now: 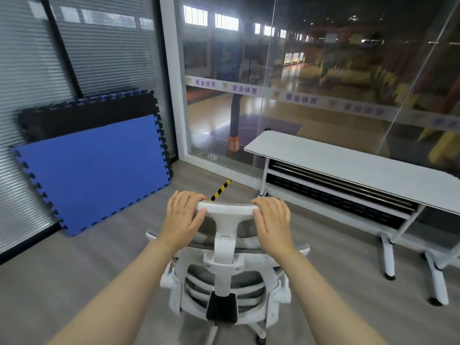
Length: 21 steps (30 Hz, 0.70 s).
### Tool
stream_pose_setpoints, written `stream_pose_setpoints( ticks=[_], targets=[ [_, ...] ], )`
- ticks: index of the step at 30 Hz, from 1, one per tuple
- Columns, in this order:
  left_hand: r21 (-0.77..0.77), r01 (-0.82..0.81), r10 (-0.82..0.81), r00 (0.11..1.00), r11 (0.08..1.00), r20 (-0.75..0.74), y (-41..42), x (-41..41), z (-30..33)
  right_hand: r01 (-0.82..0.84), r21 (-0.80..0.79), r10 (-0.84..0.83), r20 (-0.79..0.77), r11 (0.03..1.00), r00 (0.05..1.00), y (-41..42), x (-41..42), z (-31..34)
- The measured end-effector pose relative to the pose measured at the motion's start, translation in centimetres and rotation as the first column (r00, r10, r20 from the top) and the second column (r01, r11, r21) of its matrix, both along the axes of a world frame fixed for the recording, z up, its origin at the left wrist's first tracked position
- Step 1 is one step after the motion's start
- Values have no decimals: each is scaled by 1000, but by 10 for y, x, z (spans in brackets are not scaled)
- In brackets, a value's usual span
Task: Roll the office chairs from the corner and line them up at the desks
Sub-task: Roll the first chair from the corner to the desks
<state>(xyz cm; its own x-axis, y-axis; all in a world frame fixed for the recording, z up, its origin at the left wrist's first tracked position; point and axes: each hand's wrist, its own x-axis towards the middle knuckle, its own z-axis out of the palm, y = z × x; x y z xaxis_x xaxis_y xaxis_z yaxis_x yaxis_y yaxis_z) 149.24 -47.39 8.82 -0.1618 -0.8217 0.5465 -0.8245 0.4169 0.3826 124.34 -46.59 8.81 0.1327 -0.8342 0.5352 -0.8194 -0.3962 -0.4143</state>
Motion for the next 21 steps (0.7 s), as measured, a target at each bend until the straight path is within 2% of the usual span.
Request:
stream_pose_setpoints(
  ticks=[7, 13, 21],
  targets=[
    [42, 10, -11, 1000, 999, 29, -126, -31, -6, 29, 46, -28, -22, 999, 999, -120, -31, -2],
    [63, 39, -39, 999, 997, -1, -240, -53, -6, 77, 96, -75, -21, 992, 997, -225, -52, 4],
    [99, 146, -146, 989, 984, -9, -376, -66, -2, 246, 93, -245, -18, 965, 969, -337, -56, 7]
  ],
)
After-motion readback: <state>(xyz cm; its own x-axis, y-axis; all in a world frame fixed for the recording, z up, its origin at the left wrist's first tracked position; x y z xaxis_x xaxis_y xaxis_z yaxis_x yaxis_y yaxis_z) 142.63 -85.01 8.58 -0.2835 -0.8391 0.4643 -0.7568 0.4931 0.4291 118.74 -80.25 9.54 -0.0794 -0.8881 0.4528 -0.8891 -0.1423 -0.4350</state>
